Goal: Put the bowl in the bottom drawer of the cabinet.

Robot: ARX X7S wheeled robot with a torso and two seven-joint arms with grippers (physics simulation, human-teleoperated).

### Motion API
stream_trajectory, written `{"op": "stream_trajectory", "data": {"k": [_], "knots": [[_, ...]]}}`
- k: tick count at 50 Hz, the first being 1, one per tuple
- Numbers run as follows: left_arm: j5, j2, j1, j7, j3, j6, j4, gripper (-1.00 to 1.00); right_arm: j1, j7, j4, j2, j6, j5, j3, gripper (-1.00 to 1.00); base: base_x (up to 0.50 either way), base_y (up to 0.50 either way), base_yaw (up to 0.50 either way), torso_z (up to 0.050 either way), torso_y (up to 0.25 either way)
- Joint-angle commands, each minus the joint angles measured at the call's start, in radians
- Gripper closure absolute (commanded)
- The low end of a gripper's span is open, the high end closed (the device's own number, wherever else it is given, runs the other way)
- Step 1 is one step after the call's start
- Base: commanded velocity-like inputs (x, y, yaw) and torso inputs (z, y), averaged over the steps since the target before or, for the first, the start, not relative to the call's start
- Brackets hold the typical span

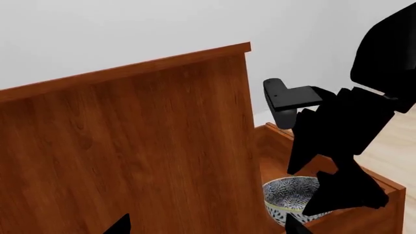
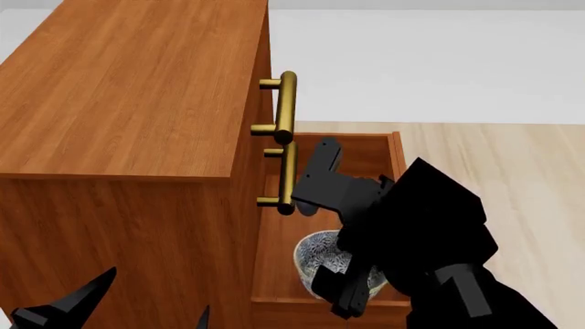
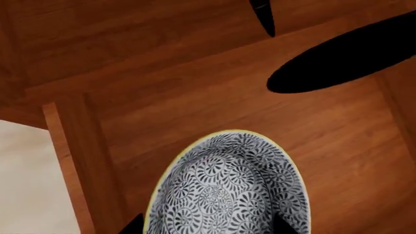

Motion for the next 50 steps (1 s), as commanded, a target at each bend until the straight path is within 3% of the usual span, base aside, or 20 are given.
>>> {"op": "stream_trajectory", "data": {"k": [1, 50], "knots": [[0.002, -0.001, 0.002, -0.003, 0.003, 0.003, 0.001, -1.0, -0.01, -0.043, 0.003, -0.006, 0.019, 0.052, 0.0, -1.0, 0.0, 0.0, 0.0, 0.0, 0.0], [-0.006, -0.004, -0.005, -0.005, 0.009, 0.002, -0.003, -1.0, 0.059, -0.065, 0.003, -0.027, -0.057, 0.05, -0.009, -1.0, 0.0, 0.0, 0.0, 0.0, 0.0]]}}
